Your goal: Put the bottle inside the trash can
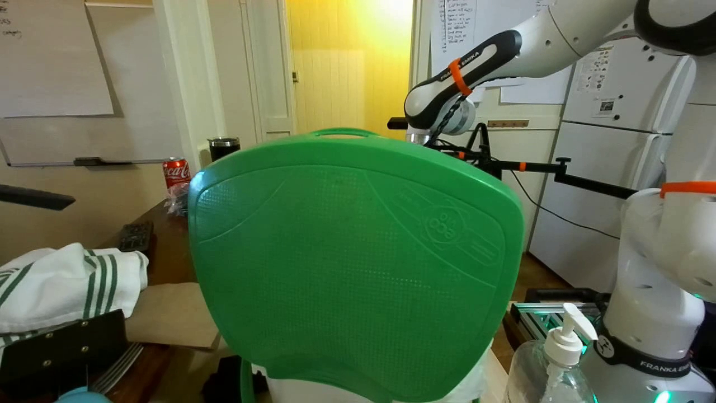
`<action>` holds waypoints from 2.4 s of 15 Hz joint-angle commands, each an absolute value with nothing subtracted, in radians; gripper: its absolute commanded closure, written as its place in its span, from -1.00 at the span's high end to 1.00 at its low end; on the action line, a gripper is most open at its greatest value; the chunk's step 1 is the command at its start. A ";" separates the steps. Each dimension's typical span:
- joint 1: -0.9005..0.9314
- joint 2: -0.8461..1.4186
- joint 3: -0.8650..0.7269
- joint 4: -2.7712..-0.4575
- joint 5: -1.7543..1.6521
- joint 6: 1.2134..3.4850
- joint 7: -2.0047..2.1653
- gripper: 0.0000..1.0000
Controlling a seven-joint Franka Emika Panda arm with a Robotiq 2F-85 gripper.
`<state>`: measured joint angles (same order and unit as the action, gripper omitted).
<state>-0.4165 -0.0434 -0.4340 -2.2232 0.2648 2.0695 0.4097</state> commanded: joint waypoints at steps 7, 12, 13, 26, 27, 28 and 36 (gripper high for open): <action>-0.423 0.060 -0.431 -2.151 0.390 1.966 0.382 1.00; -0.423 0.087 -0.427 -2.132 0.415 1.932 0.375 1.00; -0.422 0.092 -0.424 -2.129 0.419 1.928 0.374 1.00; -0.415 0.110 -0.403 -2.114 0.431 1.915 0.363 -0.32; -0.414 0.107 -0.401 -2.113 0.429 1.912 0.365 -0.32; -0.413 0.103 -0.399 -2.113 0.429 1.910 0.363 -0.32; -0.385 0.042 -0.373 -2.095 0.386 1.846 0.365 -0.32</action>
